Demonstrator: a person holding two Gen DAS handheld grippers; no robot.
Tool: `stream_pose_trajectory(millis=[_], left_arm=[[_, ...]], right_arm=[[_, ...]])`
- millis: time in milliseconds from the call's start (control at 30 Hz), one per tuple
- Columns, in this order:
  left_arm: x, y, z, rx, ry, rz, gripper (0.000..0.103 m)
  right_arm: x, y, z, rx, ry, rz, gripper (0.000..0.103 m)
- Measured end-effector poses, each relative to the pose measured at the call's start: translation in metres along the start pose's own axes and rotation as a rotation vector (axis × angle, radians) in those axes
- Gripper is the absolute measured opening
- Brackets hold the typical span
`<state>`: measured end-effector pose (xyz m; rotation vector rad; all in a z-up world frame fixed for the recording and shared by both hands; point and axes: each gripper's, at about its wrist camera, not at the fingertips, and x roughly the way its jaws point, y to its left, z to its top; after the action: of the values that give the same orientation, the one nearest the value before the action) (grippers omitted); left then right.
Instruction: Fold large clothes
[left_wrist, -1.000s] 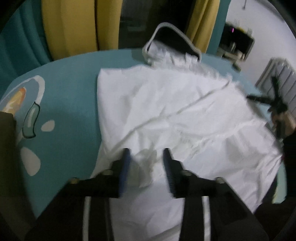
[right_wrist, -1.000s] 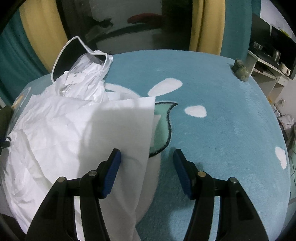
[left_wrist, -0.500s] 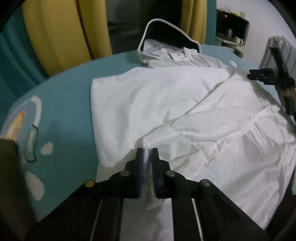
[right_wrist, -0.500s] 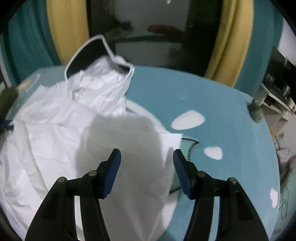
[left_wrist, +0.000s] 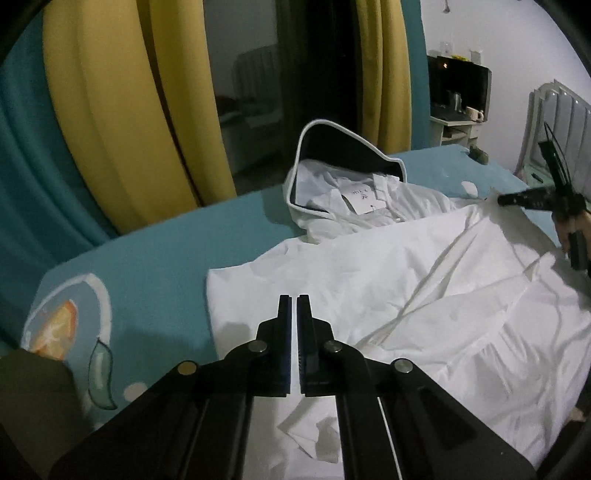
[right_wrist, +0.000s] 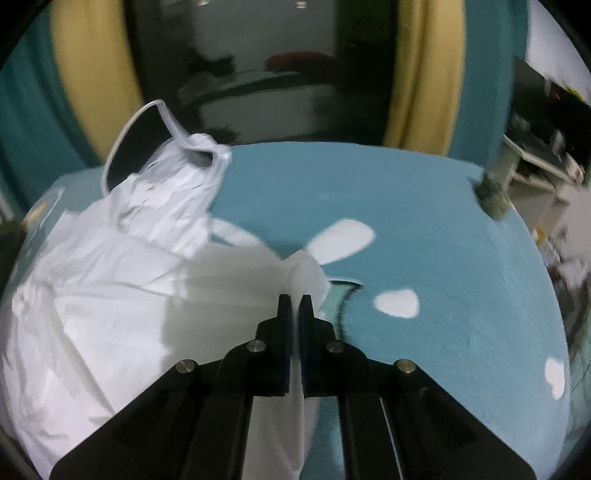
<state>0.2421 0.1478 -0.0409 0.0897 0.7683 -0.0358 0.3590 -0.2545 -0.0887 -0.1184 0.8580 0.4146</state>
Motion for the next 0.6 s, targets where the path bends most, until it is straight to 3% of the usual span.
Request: stream_pose_trajectory(millis=[100, 200, 267, 300, 433, 533, 600], left_arm=[[0.013, 0.000, -0.006, -0.045, 0.082, -0.077, 0.003], [0.027, 0.001, -0.025, -0.087, 0.162, -0.074, 0.010], [0.033, 0.004, -0.040, -0.129, 0.201, -0.078, 0.047], [0.034, 0.005, -0.045, -0.145, 0.212, -0.077, 0.053], [0.031, -0.001, -0.059, -0.137, 0.220, -0.109, 0.054], [0.030, -0.014, -0.065, -0.060, 0.209, -0.120, 0.054], [0.033, -0.022, -0.068, -0.003, 0.206, -0.116, 0.032]], right_arm=[[0.006, -0.005, -0.006, 0.033, 0.035, 0.020, 0.004], [0.007, -0.005, -0.011, 0.029, 0.054, 0.018, 0.005], [0.006, -0.006, -0.013, 0.031, 0.059, 0.013, 0.005], [0.006, -0.007, -0.013, 0.031, 0.064, 0.012, 0.006], [0.004, -0.010, -0.013, 0.029, 0.074, 0.009, 0.007], [0.003, -0.010, -0.013, 0.031, 0.079, 0.005, 0.008], [0.002, -0.011, -0.014, 0.029, 0.079, 0.004, 0.008]])
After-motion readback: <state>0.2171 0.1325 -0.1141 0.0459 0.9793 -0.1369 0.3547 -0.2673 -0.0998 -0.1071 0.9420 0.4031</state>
